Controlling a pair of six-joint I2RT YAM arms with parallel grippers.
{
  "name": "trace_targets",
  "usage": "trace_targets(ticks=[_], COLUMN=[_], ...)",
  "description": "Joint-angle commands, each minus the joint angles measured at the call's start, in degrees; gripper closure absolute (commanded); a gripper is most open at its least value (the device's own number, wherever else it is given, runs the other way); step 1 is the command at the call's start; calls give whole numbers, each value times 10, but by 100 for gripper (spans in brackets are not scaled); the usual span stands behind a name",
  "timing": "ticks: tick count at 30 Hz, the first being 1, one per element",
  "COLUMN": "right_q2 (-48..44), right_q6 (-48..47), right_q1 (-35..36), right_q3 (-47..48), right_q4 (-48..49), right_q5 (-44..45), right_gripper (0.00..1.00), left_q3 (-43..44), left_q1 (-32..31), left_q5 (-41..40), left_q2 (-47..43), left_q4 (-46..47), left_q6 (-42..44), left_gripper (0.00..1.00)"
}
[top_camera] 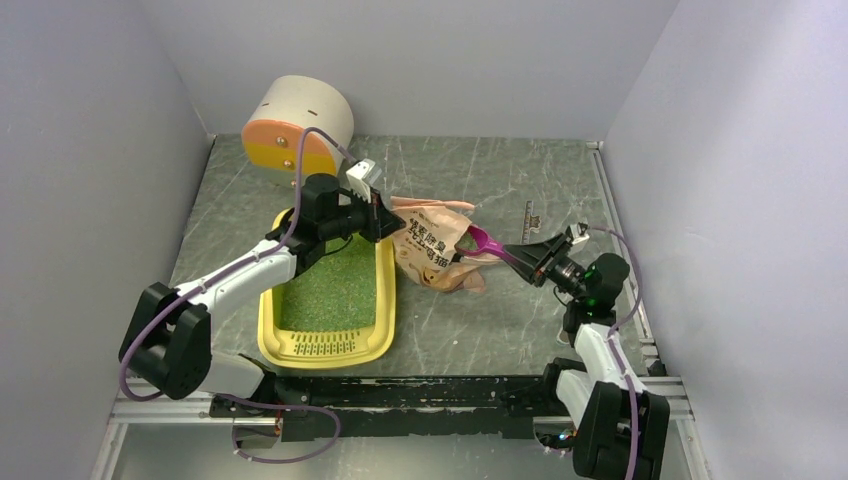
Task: Fill the litter box with clean litter
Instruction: 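Scoop the cat litter from the cat litter bag.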
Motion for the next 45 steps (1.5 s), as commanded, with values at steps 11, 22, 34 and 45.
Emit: trace_targets(ticks=[11, 22, 34, 45], right_q2=[-20, -43, -84, -159], right_q6=[64, -5, 1, -93], right_q1=[33, -2, -38, -44], right_q3=[-42, 8, 13, 57], right_q4=[61, -64, -110, -302], right_q5=[30, 8, -39, -22], right_gripper=[100, 100, 100, 100], left_q3=[22, 42, 50, 37], left_q1=[6, 6, 34, 53], left_q5=[11, 14, 35, 107], left_q2=[-4, 0, 18, 17], left_q4=[15, -21, -39, -8], left_q6=[3, 20, 17, 18], left_gripper=[95, 95, 95, 95])
